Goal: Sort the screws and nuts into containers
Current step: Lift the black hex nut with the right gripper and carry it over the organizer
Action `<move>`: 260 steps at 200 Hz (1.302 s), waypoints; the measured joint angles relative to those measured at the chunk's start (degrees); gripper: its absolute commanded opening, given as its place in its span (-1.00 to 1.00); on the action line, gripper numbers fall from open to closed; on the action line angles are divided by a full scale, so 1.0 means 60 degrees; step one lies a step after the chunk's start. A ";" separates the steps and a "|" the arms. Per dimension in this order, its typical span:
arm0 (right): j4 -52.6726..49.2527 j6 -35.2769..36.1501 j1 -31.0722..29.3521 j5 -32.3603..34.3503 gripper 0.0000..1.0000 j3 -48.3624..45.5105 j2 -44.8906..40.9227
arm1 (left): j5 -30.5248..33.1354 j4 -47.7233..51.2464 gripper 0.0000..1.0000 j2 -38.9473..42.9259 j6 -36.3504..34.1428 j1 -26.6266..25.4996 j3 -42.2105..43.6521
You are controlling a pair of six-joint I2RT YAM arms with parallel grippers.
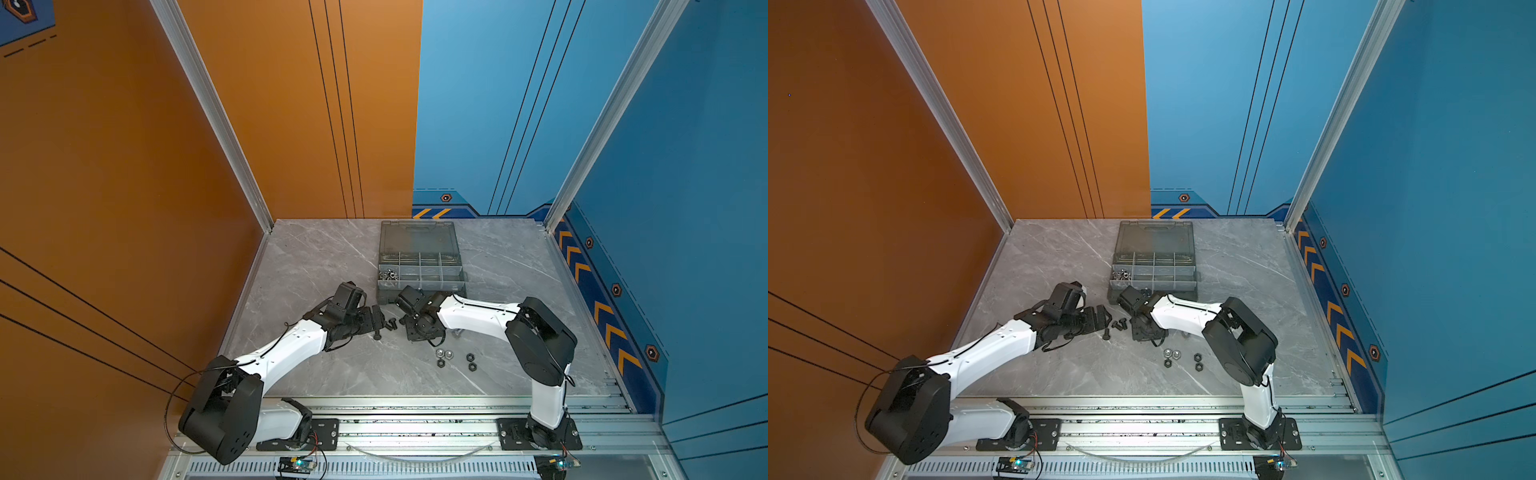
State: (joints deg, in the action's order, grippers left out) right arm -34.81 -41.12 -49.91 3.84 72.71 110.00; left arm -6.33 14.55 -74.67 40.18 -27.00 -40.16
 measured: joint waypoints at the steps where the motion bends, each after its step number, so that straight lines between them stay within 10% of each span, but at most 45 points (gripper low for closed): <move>1: 0.0000 0.0026 0.0000 -0.0011 -1.00 0.0000 -0.0004 | 0.0000 0.0000 0.95 0.0000 0.0000 0.0000 0.0000; 125: -0.0211 0.2495 0.1220 -0.0743 -1.00 0.2499 -0.0936 | 0.0004 0.0004 0.96 0.0211 0.0004 0.0000 0.0004; 260: -0.0605 0.2900 0.2849 -0.1290 -1.00 0.7093 0.3253 | 0.0000 0.0015 0.95 0.0255 0.0000 -0.0004 0.0004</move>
State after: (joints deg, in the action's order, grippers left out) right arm -38.44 -23.73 -32.82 -3.90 115.26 129.51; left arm -6.33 14.63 -73.14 40.18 -27.03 -40.14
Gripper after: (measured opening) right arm 0.213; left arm 0.977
